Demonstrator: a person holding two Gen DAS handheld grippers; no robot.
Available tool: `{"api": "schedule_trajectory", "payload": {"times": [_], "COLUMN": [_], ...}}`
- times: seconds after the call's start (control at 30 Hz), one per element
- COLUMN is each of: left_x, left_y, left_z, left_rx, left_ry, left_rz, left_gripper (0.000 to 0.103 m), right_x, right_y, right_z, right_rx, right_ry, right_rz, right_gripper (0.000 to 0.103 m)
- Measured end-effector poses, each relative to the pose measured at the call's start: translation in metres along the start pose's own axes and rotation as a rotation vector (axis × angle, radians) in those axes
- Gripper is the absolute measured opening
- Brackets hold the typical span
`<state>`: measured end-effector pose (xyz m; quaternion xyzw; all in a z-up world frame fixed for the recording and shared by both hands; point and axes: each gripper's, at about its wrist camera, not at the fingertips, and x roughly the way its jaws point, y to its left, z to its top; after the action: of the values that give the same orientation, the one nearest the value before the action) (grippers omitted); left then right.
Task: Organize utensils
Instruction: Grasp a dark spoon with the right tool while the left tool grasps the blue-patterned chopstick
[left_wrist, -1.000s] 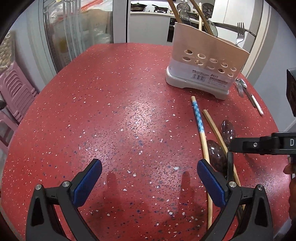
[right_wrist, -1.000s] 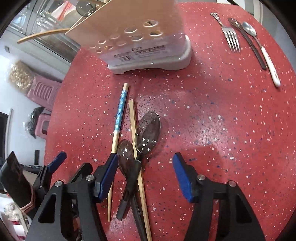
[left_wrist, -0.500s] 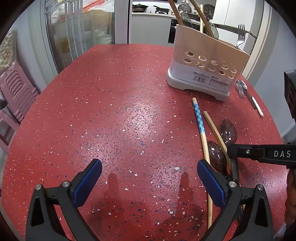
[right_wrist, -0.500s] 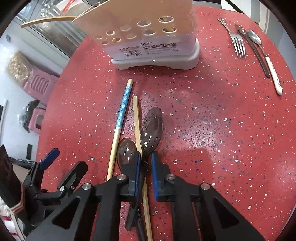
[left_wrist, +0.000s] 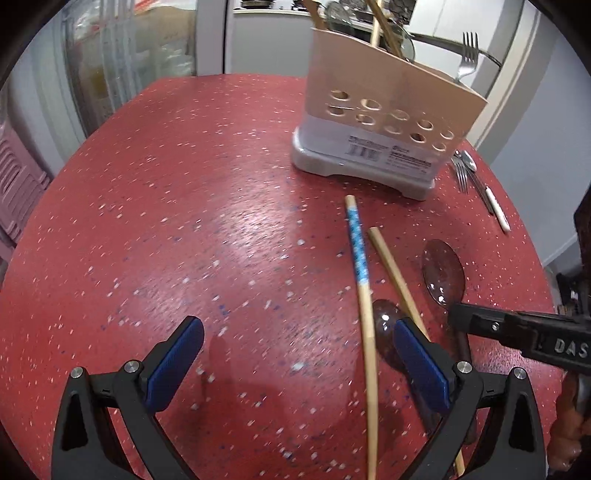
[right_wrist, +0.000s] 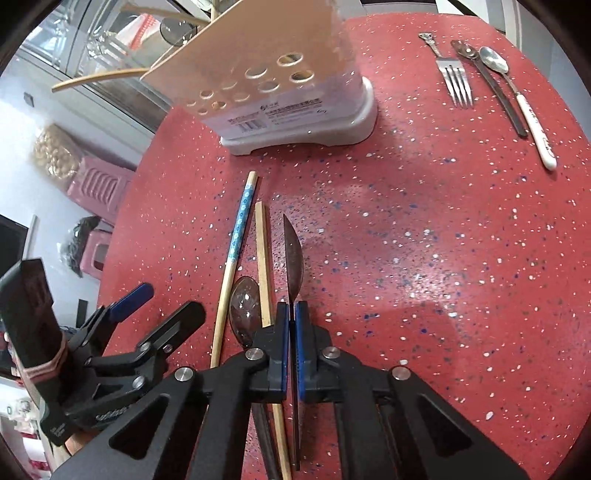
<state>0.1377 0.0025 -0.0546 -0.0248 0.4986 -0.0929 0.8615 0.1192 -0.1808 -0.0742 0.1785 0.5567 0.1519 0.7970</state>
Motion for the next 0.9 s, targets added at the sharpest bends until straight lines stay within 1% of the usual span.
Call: {"api": "schedule_trajectory", "payload": {"times": [0.27,0.37,0.6,0.77,0.83,0.9], "left_x": [0.022,0.026,0.036,0.041,0.041,0.041], "left_y": [-0.012,-0.013,-0.032,-0.04,-0.043,-0.046], "left_z": [0.017,0.024,0.037,0.041,0.041,0.043], "left_rx": [0.031,0.042,0.111,0.137,0.143,0.156], "left_ry": [0.044,0.065,0.096,0.11,0.114,0.118], "left_rz": [0.059,0.048,0.055,0.063,0.059,0.048], "left_gripper": [0.103,0.103,0.103,0.103,0.101,0.095], "right_x": [-0.014,-0.017,-0.024,-0.036,-0.041,-0.044], "right_y": [-0.009,-0.012,-0.02,-0.028,-0.03,-0.031], "right_z": [-0.001,-0.001,0.001,0.001,0.002,0.001], "right_rx": [-0.007,-0.013,-0.012,-0.015,-0.016,-0.015], "right_ry": [-0.024,-0.034,-0.041,-0.055,-0.062,-0.065], "right_rz": [0.024,0.029,0.058,0.07,0.072,0.076], "right_gripper": [0.004,0.004,0.004,0.004,0.004,0.004]}}
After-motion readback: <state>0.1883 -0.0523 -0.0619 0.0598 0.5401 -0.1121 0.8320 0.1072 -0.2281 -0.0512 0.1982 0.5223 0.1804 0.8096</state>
